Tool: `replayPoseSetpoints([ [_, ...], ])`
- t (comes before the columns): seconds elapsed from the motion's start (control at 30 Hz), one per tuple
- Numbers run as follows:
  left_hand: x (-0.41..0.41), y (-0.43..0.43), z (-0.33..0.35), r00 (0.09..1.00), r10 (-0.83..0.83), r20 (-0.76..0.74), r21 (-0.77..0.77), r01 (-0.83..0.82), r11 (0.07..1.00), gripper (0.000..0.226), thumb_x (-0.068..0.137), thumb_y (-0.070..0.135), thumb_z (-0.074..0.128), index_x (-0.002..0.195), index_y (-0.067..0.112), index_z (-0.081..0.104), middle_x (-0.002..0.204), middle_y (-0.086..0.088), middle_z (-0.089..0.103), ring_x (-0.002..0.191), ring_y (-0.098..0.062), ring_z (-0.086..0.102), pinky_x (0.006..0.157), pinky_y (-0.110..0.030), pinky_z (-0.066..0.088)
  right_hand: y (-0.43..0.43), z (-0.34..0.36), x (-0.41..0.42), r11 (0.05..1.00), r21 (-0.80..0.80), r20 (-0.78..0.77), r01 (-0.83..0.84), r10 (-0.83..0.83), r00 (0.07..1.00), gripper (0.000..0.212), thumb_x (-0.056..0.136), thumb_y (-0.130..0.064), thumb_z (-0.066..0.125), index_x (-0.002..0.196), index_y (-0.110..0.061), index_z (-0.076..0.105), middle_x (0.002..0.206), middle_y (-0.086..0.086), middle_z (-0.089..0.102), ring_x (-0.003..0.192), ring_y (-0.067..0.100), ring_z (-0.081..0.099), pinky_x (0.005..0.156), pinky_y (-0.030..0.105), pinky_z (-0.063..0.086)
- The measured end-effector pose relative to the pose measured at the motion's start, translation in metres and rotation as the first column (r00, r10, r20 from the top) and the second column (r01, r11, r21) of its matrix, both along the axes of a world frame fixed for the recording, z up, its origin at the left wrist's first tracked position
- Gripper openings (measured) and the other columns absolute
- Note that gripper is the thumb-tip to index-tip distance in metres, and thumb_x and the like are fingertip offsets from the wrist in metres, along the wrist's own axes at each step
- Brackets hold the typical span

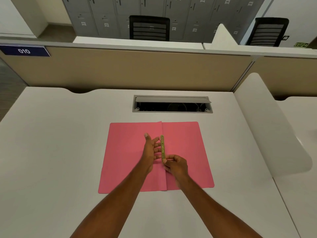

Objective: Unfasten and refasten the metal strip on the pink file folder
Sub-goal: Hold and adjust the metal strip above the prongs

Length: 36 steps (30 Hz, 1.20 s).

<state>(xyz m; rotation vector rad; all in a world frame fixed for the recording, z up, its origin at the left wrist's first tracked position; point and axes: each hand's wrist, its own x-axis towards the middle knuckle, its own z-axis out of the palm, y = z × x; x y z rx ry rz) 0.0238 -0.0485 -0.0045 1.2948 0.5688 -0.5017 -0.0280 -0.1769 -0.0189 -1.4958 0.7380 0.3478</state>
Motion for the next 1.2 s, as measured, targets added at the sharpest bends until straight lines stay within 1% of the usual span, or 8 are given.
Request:
replayPoseSetpoints([
  [0.1, -0.0007, -0.0023, 0.0013, 0.999, -0.033, -0.015, 0.015, 0.034, 0.999, 0.099, 0.101, 0.080, 0.002, 0.160, 0.020, 0.053, 0.158, -0.018, 0.058, 0.128, -0.039, 0.065, 0.093, -0.042, 0.059, -0.0004, 0.0015, 0.0007, 1.000, 0.013, -0.002, 0.003, -0.003, 1.000, 0.012, 0.091, 0.002, 0.079, 0.101, -0.004, 0.081, 0.105, 0.024, 0.082, 0.086, 0.028, 0.074, 0.093, 0.052, 0.067],
  [0.33, -0.0030, -0.0018, 0.0003, 0.998, -0.040, -0.044, 0.028, 0.041, 0.999, 0.101, 0.100, 0.082, 0.004, 0.157, 0.018, 0.057, 0.155, -0.018, 0.061, 0.130, -0.039, 0.063, 0.099, -0.047, 0.056, 0.0004, 0.0027, 0.0009, 0.999, 0.033, 0.003, -0.001, 0.001, 1.000, 0.013, 0.091, 0.004, 0.078, 0.103, -0.001, 0.080, 0.106, 0.028, 0.080, 0.083, 0.029, 0.072, 0.093, 0.057, 0.064],
  [0.53, -0.0037, 0.0008, 0.0026, 0.998, -0.025, -0.057, 0.020, 0.026, 0.999, 0.098, 0.101, 0.080, 0.005, 0.157, 0.019, 0.057, 0.158, -0.016, 0.060, 0.135, -0.041, 0.062, 0.083, -0.038, 0.058, 0.0015, 0.0048, 0.0009, 0.999, -0.003, -0.021, -0.040, 0.040, 0.999, 0.008, 0.091, 0.000, 0.079, 0.097, -0.004, 0.082, 0.094, 0.030, 0.079, 0.062, 0.022, 0.065, 0.057, 0.032, 0.060],
  [0.63, -0.0033, 0.0020, 0.0042, 0.998, -0.012, -0.056, 0.022, 0.014, 1.000, 0.097, 0.102, 0.080, 0.005, 0.158, 0.019, 0.056, 0.161, -0.015, 0.058, 0.140, -0.042, 0.059, 0.091, -0.043, 0.057, 0.0028, 0.0050, -0.0002, 0.999, -0.007, -0.042, -0.034, 0.034, 0.999, 0.008, 0.090, 0.000, 0.080, 0.097, -0.004, 0.083, 0.093, 0.028, 0.080, 0.064, 0.024, 0.066, 0.060, 0.033, 0.061],
  [0.87, -0.0032, 0.0020, 0.0042, 0.998, -0.008, -0.054, -0.009, 0.008, 1.000, 0.096, 0.102, 0.080, 0.008, 0.158, 0.018, 0.056, 0.157, -0.015, 0.061, 0.135, -0.039, 0.063, 0.086, -0.038, 0.057, 0.0071, 0.0063, 0.0000, 1.000, -0.010, -0.026, -0.012, 0.011, 1.000, 0.008, 0.091, 0.000, 0.078, 0.097, -0.001, 0.082, 0.095, 0.031, 0.080, 0.066, 0.028, 0.067, 0.060, 0.033, 0.061],
  [1.03, -0.0025, 0.0025, 0.0023, 0.999, -0.021, -0.046, -0.013, 0.021, 1.000, 0.094, 0.103, 0.079, 0.011, 0.158, 0.018, 0.055, 0.158, -0.014, 0.060, 0.139, -0.041, 0.061, 0.103, -0.049, 0.057, 0.0086, 0.0060, 0.0023, 0.999, -0.044, -0.017, -0.004, 0.003, 1.000, 0.007, 0.091, 0.002, 0.077, 0.094, -0.002, 0.082, 0.091, 0.028, 0.081, 0.063, 0.024, 0.069, 0.057, 0.031, 0.063],
  [1.13, -0.0033, 0.0048, 0.0024, 0.999, -0.027, -0.034, -0.006, 0.026, 1.000, 0.089, 0.105, 0.076, 0.014, 0.157, 0.016, 0.056, 0.152, -0.014, 0.063, 0.129, -0.038, 0.066, 0.089, -0.041, 0.061, 0.0084, 0.0020, 0.0026, 0.998, -0.064, -0.017, 0.011, -0.012, 1.000, 0.010, 0.091, 0.003, 0.076, 0.090, -0.005, 0.082, 0.089, 0.026, 0.081, 0.061, 0.023, 0.071, 0.059, 0.033, 0.066],
  [1.2, -0.0033, 0.0064, 0.0004, 1.000, 0.006, -0.011, 0.011, -0.006, 1.000, 0.081, 0.109, 0.070, 0.022, 0.148, 0.012, 0.063, 0.130, -0.011, 0.072, 0.104, -0.029, 0.071, 0.074, -0.034, 0.059, 0.0081, -0.0013, 0.0033, 0.996, -0.089, -0.019, 0.010, -0.011, 1.000, 0.011, 0.091, 0.003, 0.075, 0.090, -0.006, 0.082, 0.090, 0.025, 0.082, 0.063, 0.024, 0.071, 0.066, 0.039, 0.068],
])
